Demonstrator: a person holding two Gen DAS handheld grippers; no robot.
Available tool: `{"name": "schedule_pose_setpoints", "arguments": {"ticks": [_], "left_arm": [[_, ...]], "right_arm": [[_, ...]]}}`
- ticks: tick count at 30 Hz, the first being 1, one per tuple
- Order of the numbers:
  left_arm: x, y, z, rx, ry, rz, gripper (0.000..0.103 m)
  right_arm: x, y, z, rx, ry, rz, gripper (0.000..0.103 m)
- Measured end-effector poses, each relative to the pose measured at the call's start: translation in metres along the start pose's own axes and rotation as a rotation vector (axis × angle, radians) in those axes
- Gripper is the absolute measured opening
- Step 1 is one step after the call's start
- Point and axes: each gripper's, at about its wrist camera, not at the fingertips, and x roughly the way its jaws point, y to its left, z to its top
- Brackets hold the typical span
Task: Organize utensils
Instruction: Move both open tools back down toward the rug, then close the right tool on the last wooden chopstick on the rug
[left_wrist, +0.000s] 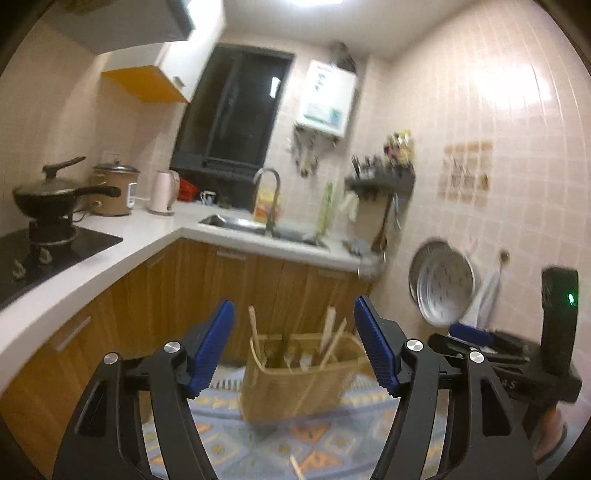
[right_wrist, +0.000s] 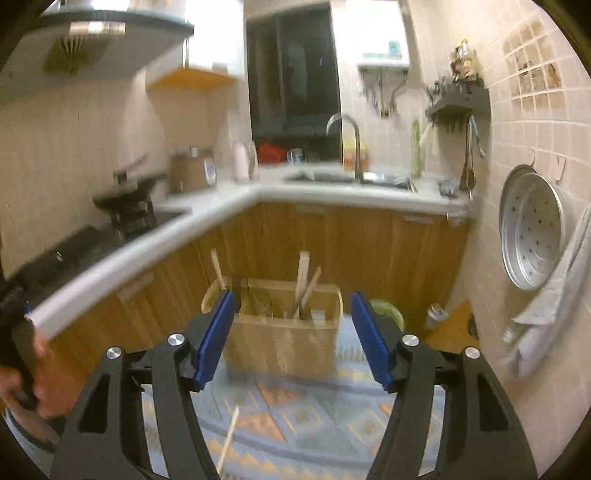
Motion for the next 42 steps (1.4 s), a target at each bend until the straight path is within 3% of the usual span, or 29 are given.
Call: {"name": "schedule_pose_setpoints", "arguments": {"ticks": [5,14,17,22,26,29,33,40,42], "left_arm": [[-0.009,0.0,-0.024,0.007,0.151,0.04,0.066],[0.014,0.051,-0.11,-0.091,0.395,0.092,0.066],[0.025,0.064,-0.132,-0.122,0.446,0.103,0.066],[0.042,0.075,-0.158,-0.091,0.422,0.151,0.066],[0.056,0.081,-0.172,-0.14,0.427,0.114,0.066],[0.061,0.078,-0.179,-0.131,0.433,0.113,0.066],[0.072,0.074,-0.182,-0.116,0.484,0.11,0.066],[0.076,0.072,-0.179,-0.066,0.528,0.146,0.066],[0.074,0.077,-0.178,-0.089,0.525,0.136,0.066]], "right_arm": [[0.016,0.008,-0.029,-0.054,0.187,-0.001,0.071],[0.08,0.011,-0.095,-0.036,0.588,0.048,0.076],[0.101,0.015,-0.107,-0.021,0.648,0.045,0.076],[0.125,0.027,-0.115,0.007,0.666,0.069,0.082],[0.138,0.044,-0.119,-0.037,0.678,0.081,0.081],[0.148,0.053,-0.122,-0.056,0.718,0.104,0.064],[0.166,0.055,-0.13,0.01,0.811,0.145,0.042],[0.185,0.067,-0.144,0.069,0.873,0.177,0.032],[0.183,0.072,-0.145,0.046,0.863,0.167,0.02]]}}
